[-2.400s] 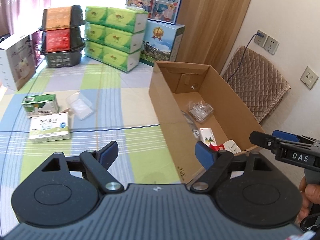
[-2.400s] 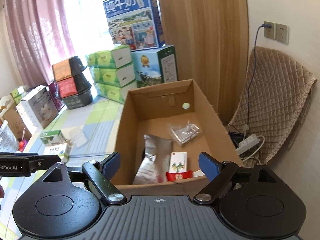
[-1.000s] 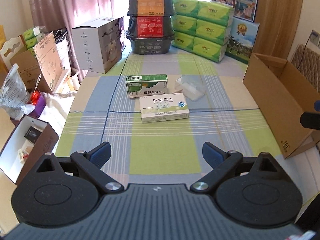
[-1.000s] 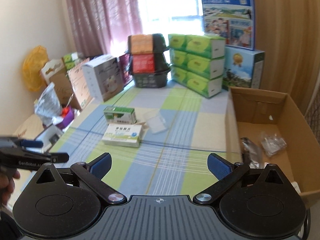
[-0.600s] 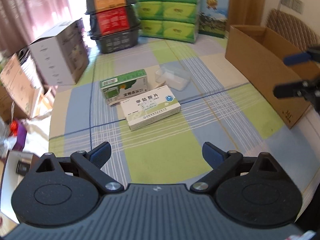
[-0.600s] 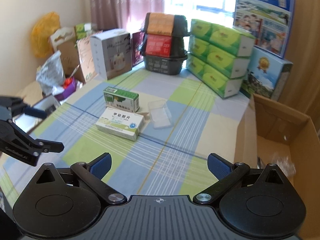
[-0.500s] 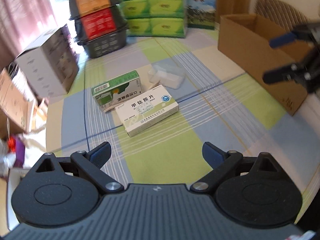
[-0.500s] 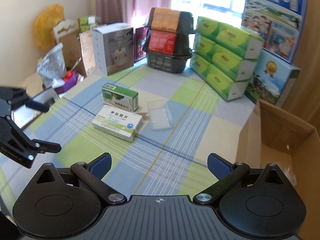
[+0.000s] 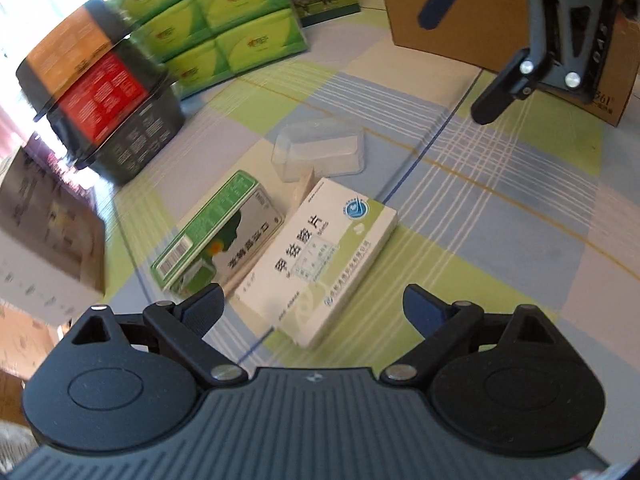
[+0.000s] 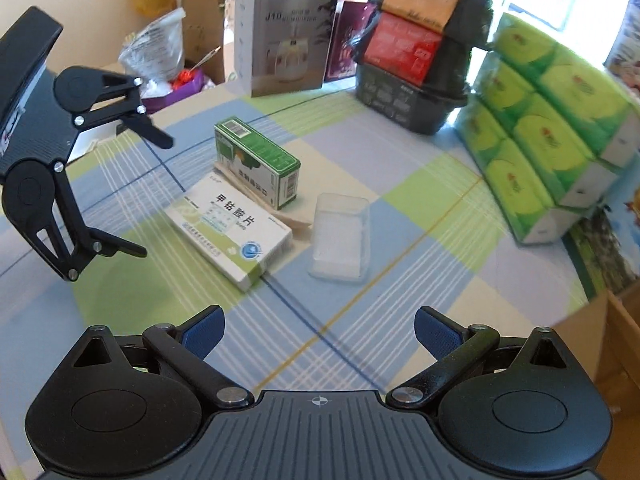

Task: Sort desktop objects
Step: 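Withdraw both tools from the box toward the medicine box and plastic tray, then grasp the white-blue medicine box with the left tool while the right tool grasps the clear tray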

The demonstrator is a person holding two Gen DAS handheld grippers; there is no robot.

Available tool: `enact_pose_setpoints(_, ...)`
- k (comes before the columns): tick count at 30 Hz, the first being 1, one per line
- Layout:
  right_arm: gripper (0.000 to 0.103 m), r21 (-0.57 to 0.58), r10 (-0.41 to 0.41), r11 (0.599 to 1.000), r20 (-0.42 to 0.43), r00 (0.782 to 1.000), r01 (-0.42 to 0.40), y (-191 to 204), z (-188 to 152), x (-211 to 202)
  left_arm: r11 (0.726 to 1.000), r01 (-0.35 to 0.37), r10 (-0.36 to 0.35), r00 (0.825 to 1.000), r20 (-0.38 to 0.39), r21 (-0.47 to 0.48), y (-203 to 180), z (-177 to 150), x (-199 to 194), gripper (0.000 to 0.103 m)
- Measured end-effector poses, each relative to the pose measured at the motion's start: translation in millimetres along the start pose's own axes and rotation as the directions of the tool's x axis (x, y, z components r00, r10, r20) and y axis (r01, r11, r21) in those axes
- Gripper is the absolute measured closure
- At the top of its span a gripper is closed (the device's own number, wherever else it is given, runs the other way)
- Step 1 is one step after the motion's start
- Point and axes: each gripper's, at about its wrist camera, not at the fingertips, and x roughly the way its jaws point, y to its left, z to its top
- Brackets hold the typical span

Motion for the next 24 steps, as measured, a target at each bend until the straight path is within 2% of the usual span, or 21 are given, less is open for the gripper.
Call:
enact_pose_setpoints(4, 0.004, 0.005, 0.029, 1.0, -0.011, 1.0, -0.029, -11.9, 7.6, 20.1, 0.998, 0.057, -0.057, 0.998, -0.003, 0.029, 10.1, 4.1, 19.7, 0.012)
enact_pose_setpoints(10, 0.006, -0.029, 0.042, 0.999, -0.033, 0.999, -0.043, -14.7, 18.5, 47.3, 0.994, 0.099, -0.099, 0.995, -0.008, 0.053, 23.7, 6.3, 40.4, 0.012)
enact_pose_setpoints(16, 0.01, -0.029, 0.04, 0.999, -0.049, 0.998, -0.042, -18.0, 30.4, 76.5, 0.988, 0.147, -0.146, 0.989, -0.025, 0.044, 32.1, 5.0, 58.2, 0.02)
enact_pose_setpoints(20, 0.012, -0.014, 0.036, 0.999, -0.061, 0.998, -0.037, -22.1, 37.5, 91.6, 0.988, 0.142, -0.141, 0.99, -0.019, 0.062, 26.8, -0.1, 63.9, 0.021)
enact_pose_setpoints(24, 0.017, 0.008, 0.038, 0.999, -0.083, 0.996, -0.037, -25.3, 39.8, 107.2, 0.989, 0.143, -0.143, 0.99, 0.002, 0.025, 27.0, -4.3, 61.0, 0.022)
